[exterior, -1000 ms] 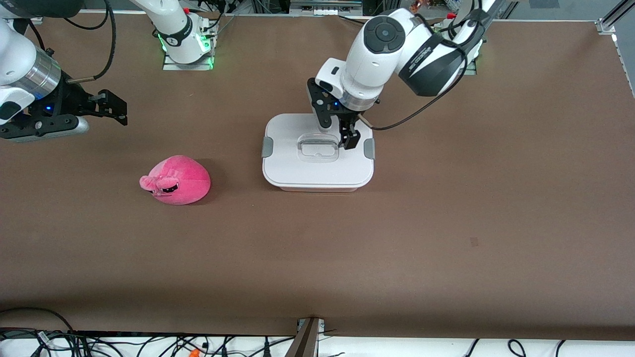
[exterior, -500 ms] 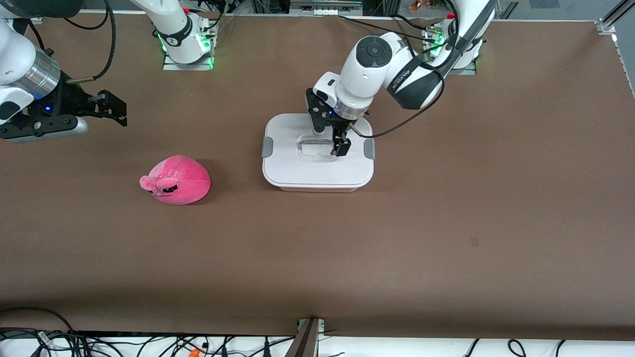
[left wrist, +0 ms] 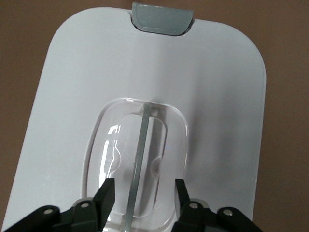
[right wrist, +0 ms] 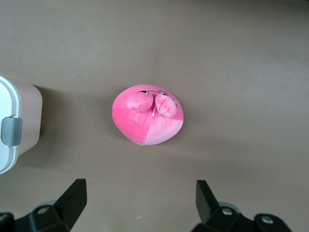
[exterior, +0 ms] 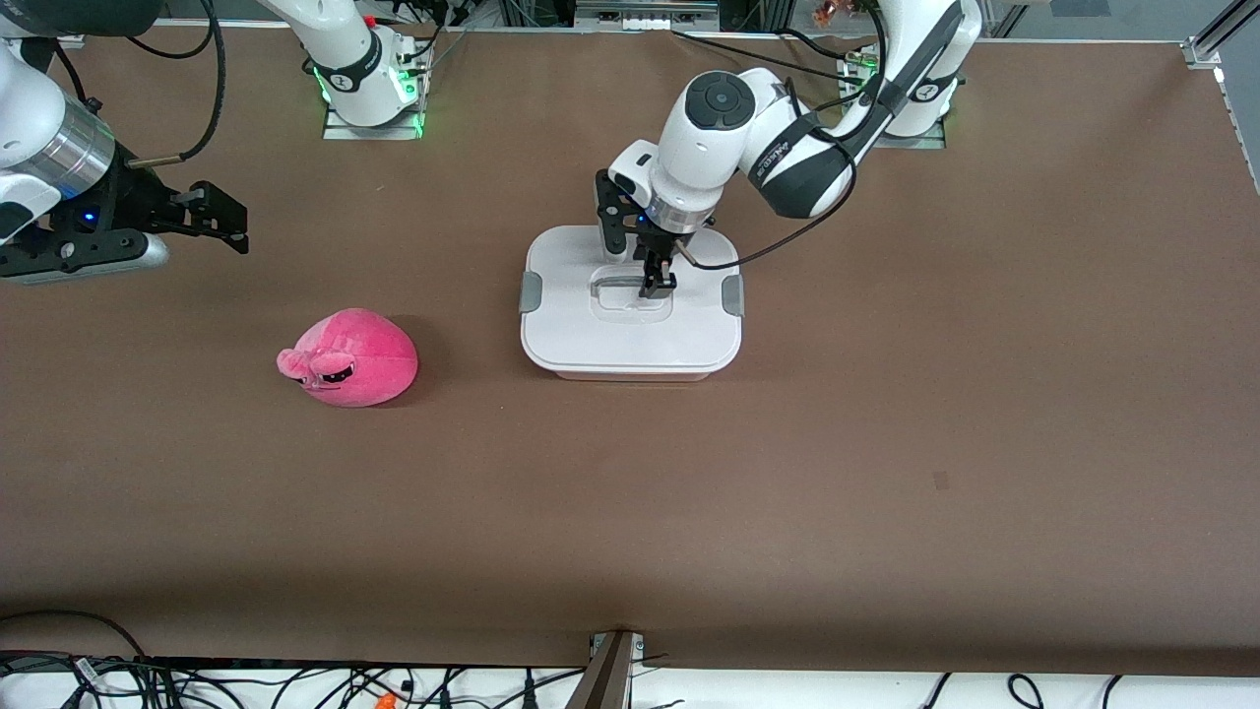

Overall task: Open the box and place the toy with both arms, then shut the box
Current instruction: 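Lift the lid with the left gripper while the right gripper reaches the toy, then grasp the pink plush toy with the right gripper and lift it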

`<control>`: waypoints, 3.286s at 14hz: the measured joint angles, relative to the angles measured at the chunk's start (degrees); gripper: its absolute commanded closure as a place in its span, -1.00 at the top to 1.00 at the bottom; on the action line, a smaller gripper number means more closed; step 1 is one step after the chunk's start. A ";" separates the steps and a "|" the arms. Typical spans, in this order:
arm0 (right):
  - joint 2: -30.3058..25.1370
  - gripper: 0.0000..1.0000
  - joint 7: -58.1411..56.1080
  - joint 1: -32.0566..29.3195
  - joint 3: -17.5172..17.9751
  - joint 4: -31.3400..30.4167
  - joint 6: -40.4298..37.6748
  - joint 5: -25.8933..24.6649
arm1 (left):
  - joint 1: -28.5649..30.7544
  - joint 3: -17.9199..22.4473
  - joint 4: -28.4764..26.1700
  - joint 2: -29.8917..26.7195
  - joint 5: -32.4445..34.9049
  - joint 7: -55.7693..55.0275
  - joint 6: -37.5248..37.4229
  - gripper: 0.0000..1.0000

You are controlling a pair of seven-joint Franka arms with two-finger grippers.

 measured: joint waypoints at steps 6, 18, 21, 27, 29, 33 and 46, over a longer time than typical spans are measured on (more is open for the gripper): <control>0.43 1.00 -0.03 0.00 0.02 -0.35 -0.02 0.00 | 0.55 0.45 0.50 0.24 0.08 1.00 0.30 -1.00; 10.22 1.00 -0.52 -0.16 -0.07 -0.63 1.25 -0.01 | 1.37 0.44 7.16 -2.47 0.08 0.97 -13.61 -1.00; 11.98 1.00 -0.60 -0.56 -0.32 -1.87 2.06 0.50 | 3.52 0.46 14.35 -4.44 0.07 1.30 -29.59 -1.00; 10.98 1.00 -0.60 -1.03 -1.26 -12.60 12.24 1.87 | 14.91 0.62 23.87 -4.94 -0.39 5.38 -47.00 -1.00; 10.54 1.00 -0.60 -1.02 -1.25 -15.32 15.88 2.06 | 20.36 0.76 25.86 -4.94 -0.46 12.66 -49.56 -1.00; 10.35 1.00 -0.60 -1.01 -1.19 -19.39 21.10 2.89 | 32.80 1.05 26.48 -3.98 -1.24 30.42 -50.42 -1.00; 13.42 -0.34 -0.61 -0.99 -0.78 -27.63 37.57 4.45 | 38.76 0.42 26.66 -1.95 -2.69 44.11 -53.34 -1.00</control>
